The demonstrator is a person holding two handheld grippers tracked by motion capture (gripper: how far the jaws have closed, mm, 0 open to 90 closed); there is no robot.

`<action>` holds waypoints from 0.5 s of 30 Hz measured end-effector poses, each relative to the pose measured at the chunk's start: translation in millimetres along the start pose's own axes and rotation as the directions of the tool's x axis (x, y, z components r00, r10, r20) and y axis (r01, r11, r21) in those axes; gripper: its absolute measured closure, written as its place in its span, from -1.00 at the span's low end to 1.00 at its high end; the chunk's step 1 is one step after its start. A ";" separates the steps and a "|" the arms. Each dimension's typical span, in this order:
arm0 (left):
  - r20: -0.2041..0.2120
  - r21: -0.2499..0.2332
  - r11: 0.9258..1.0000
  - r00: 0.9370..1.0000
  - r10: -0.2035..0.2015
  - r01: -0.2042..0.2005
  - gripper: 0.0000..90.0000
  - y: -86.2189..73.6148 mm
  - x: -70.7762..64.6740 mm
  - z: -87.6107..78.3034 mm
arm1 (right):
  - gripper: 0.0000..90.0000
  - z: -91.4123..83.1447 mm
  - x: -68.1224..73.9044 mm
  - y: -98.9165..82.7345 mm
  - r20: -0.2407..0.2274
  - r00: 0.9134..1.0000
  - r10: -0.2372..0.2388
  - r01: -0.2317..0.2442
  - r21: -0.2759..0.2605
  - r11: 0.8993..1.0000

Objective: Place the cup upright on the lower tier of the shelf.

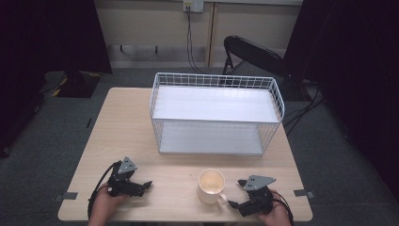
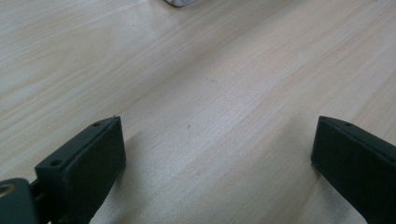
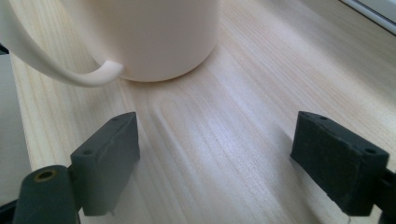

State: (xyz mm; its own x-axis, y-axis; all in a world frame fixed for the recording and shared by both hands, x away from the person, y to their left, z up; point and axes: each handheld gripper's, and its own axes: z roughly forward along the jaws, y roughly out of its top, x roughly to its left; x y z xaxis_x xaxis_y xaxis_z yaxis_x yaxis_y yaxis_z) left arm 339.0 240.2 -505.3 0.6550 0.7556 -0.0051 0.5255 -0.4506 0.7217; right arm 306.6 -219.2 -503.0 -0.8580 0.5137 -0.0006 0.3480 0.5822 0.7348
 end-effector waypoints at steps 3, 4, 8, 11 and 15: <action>0.000 0.000 1.000 1.000 0.000 0.000 -0.95 0.0 0.0 0.0 | -0.68 0.0 0.0 0.0 0.002 1.000 0.002 -0.002 0.000 1.000; 0.000 0.000 1.000 1.000 0.000 0.000 -0.95 0.0 -0.1 0.1 | -0.68 -0.1 0.0 0.0 0.002 1.000 0.003 -0.003 0.000 1.000; 0.002 0.000 1.000 1.000 -0.003 0.003 -0.95 0.0 -0.2 0.2 | -0.68 0.0 0.0 0.0 0.002 1.000 0.003 -0.003 0.000 1.000; 0.004 0.000 1.000 1.000 -0.003 0.003 -0.95 0.0 -0.3 0.4 | -0.69 -0.2 1.2 -0.3 0.014 1.000 0.014 -0.014 -0.001 1.000; 0.004 0.001 1.000 1.000 -0.003 0.003 -0.96 0.1 -0.3 0.4 | -0.64 -1.8 2.0 2.5 0.028 0.999 0.029 -0.030 0.029 0.999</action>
State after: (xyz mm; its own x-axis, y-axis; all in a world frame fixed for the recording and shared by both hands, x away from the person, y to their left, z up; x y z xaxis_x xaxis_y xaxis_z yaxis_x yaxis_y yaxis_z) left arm 339.0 239.8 -505.6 0.6554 0.7552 -0.0100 0.5279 -0.4487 0.7211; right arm 305.2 -217.9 -499.9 -0.8364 0.5481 0.0015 0.3844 0.5846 0.7145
